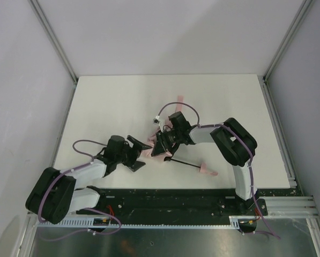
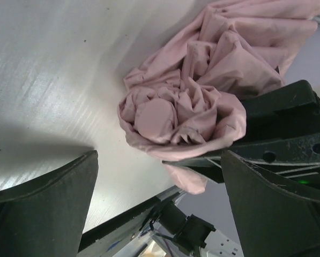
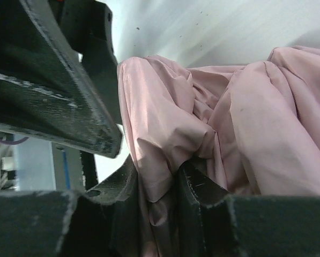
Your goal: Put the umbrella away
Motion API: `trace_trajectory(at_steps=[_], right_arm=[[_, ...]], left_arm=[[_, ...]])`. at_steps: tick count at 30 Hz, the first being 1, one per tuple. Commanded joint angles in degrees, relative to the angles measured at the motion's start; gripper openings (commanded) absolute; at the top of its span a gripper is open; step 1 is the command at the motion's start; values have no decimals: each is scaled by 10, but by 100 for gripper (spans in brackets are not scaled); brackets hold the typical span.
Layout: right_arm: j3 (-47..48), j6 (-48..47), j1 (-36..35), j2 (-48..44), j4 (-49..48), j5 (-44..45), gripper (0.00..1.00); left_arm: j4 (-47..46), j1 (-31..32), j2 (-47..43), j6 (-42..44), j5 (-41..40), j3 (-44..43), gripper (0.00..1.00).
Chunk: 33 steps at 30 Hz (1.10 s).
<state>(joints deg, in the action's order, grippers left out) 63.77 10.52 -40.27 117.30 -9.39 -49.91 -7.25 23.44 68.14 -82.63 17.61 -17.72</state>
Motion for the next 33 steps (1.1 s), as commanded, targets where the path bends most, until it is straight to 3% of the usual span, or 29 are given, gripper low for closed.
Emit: trace_trajectory(at_steps=[1,5,8,15,20,22,25,30,33], right_arm=[[-45,60,2,69,104,-16,0],[-50,77,6,73,62,-50,0],[-51,73,5,71,59,-60,0],[-52,56,4,54,61,-72,0],[-49,57,5,34,68,-56,0],[-42,48,3,21,98,-27,3],[-28,35,0,-11,150,44,17],[-2,4,-20,-102,230,173,59],[21,-24,-33,-164,295,235,75]], left_arm=[[-33,24,38,-59,-67,-1,99],[-59,29,100,-72,-99,-9,95],[-81,33,137,-80,-118,-15,87],[-92,50,160,-60,-151,-16,50],[-93,51,151,-24,-156,-3,12],[-93,51,153,-17,-149,1,6],[-93,51,157,-9,-134,4,2],[-85,51,149,-2,-125,10,0],[-53,51,142,-8,-123,6,0]])
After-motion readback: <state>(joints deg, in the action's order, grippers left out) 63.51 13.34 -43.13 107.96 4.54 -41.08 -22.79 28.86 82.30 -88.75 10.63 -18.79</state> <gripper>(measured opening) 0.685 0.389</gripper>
